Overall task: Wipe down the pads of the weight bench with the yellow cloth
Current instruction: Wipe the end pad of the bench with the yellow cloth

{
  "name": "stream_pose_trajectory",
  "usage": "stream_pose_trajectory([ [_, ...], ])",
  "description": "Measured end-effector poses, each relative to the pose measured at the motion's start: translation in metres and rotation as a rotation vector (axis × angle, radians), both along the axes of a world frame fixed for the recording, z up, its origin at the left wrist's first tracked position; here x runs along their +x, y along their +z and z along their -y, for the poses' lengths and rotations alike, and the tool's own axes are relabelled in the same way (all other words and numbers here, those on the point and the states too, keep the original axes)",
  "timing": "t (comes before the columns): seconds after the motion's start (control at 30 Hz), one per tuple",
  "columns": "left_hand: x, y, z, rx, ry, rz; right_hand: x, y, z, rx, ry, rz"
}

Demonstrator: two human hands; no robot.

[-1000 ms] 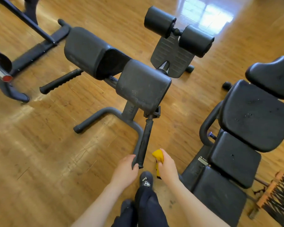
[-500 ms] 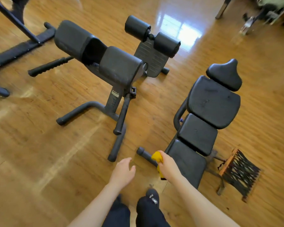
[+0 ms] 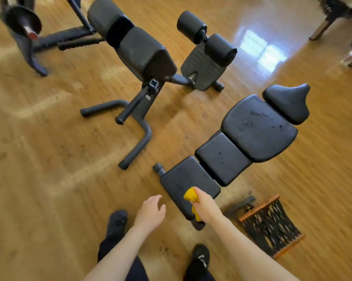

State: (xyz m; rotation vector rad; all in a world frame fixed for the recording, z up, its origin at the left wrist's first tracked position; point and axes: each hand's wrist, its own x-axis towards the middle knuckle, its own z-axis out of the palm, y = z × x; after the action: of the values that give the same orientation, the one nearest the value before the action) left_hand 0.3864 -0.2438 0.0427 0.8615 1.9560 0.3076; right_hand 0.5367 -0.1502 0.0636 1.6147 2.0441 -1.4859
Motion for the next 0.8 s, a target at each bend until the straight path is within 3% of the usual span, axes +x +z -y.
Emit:
stream_pose_trajectory([
  [0.27, 0.099, 0.006, 0.014, 0.044, 0.140, -0.038, 0.075, 0.000, -0.019, 0.005, 0.233, 0.061],
  [0.43, 0.112, -0.006, 0.006, 0.042, 0.260, -0.009, 0.074, 0.000, -0.038, 0.001, 0.430, 0.141],
  [0.7, 0.106, -0.021, -0.027, 0.030, 0.278, -0.033, 0.059, -0.024, -0.084, -0.027, 0.427, 0.080],
  [0.8, 0.104, -0.022, -0.035, 0.021, 0.312, -0.070, 0.055, -0.028, -0.099, -0.019, 0.534, 0.119],
])
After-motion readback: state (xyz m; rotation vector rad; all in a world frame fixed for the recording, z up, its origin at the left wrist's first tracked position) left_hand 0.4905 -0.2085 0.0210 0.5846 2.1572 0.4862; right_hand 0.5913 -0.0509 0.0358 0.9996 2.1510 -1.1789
